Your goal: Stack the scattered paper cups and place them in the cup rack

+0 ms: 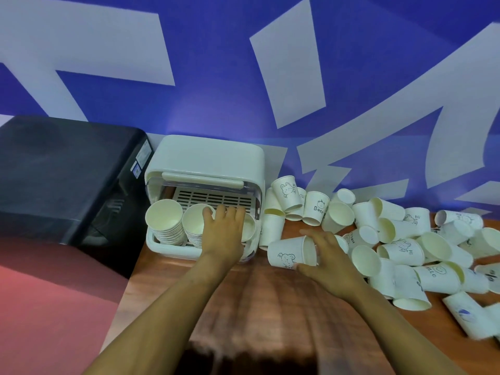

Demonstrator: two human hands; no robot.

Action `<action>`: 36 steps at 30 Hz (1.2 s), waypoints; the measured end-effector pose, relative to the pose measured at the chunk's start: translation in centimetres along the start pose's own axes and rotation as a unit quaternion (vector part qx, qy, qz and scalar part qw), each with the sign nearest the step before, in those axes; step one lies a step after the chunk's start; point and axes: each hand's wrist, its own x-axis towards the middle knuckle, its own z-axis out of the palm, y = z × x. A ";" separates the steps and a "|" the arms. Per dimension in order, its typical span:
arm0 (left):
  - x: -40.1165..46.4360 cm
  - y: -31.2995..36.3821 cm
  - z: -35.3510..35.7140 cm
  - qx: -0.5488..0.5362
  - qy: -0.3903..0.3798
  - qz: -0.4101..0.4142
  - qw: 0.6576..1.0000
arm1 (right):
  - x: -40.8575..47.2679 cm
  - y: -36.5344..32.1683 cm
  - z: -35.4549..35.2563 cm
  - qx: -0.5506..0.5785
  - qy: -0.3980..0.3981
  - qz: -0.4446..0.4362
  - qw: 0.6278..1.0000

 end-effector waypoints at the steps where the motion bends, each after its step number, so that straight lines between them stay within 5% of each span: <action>1: 0.3 -0.2 -0.3 0.012 -0.006 0.000 1.000 | 0.0 0.0 0.1 0.001 -0.003 0.002 1.000; 16: 1.9 0.4 0.0 0.168 -0.098 0.078 0.978 | -0.1 -0.4 0.4 0.002 -0.018 0.003 1.000; 24: 0.8 -0.9 -0.4 0.092 -0.043 0.109 0.989 | 0.1 -1.7 0.5 0.000 0.020 -0.039 0.999; 30: -2.9 -4.7 -1.9 -0.011 0.010 0.036 0.999 | 2.4 -5.9 2.2 -0.024 0.106 -0.119 0.987; 36: -5.2 -7.2 -1.6 -0.079 0.045 -0.003 0.996 | 4.2 -8.4 4.8 -0.141 0.111 -0.177 0.968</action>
